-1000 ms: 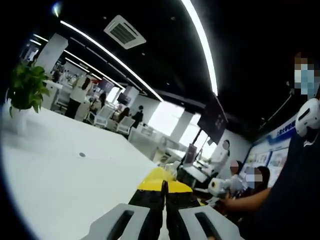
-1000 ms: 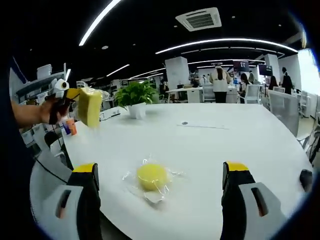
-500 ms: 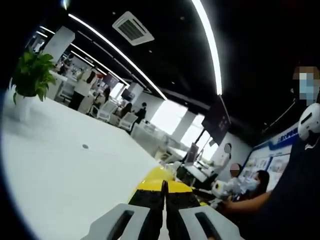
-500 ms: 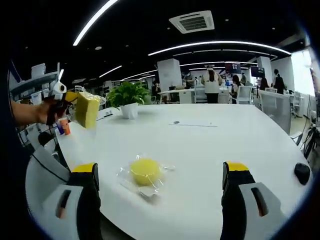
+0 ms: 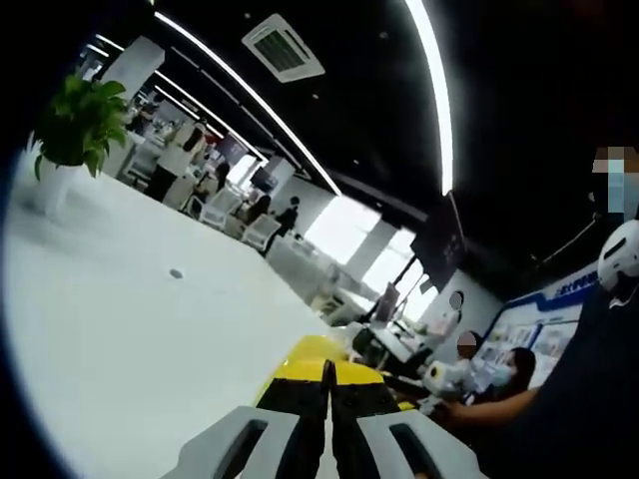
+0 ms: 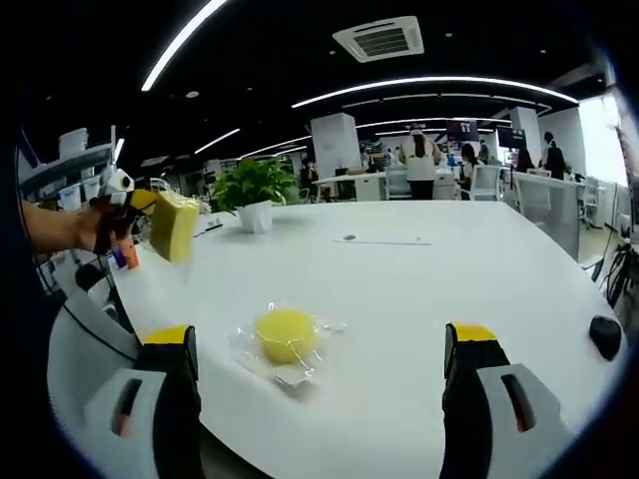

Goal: Compare the silicone blocks by pressing each to a similar depth, holding the contact briefly, and releasing to observe deformation and rebound differences across the visible hardness samples.

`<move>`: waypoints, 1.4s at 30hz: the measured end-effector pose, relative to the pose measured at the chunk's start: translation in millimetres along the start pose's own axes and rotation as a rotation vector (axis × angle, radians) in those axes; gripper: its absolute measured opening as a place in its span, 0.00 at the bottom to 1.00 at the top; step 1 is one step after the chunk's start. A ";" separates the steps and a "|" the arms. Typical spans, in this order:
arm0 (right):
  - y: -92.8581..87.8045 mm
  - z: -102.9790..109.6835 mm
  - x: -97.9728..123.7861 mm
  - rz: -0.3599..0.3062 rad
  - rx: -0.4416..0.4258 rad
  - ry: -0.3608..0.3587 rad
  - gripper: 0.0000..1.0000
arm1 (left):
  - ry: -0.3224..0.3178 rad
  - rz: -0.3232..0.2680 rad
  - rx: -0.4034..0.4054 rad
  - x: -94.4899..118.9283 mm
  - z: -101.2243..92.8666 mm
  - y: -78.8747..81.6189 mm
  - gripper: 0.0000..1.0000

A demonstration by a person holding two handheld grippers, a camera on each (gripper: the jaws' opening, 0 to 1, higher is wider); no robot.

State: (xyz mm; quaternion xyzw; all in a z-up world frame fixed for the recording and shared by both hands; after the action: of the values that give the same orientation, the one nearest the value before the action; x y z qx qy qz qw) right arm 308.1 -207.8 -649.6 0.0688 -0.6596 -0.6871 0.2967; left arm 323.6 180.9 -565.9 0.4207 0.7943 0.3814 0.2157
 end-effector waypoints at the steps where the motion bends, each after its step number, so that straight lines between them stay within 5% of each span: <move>1: -0.7 0.5 -0.5 0.008 -0.010 0.006 0.96 | 0.001 0.003 0.004 -0.5 1.8 -1.7 0.00; 29: -11.1 3.1 2.0 0.063 -0.026 -0.003 0.96 | 0.066 0.053 0.177 -1.0 61.6 -49.7 0.00; 42: -16.9 4.5 2.4 0.085 -0.043 -0.006 0.96 | 0.108 0.068 0.224 -6.9 93.9 -56.3 0.00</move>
State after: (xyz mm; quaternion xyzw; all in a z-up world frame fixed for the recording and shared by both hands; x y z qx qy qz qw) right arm 298.7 -205.8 -664.3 0.0323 -0.6479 -0.6881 0.3251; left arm 361.4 195.0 -667.9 0.4476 0.8277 0.3196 0.1111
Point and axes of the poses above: the point that each gripper's makers call its tool centre point, and the gripper's own axes: x roughly backward along the fingers, z roughly to its left, y roughly out of its top, the point moved 8 cm from there along x, roughly backward along the fingers, and after that the axes turned 5 degrees about -y, right-handed, at the moved point
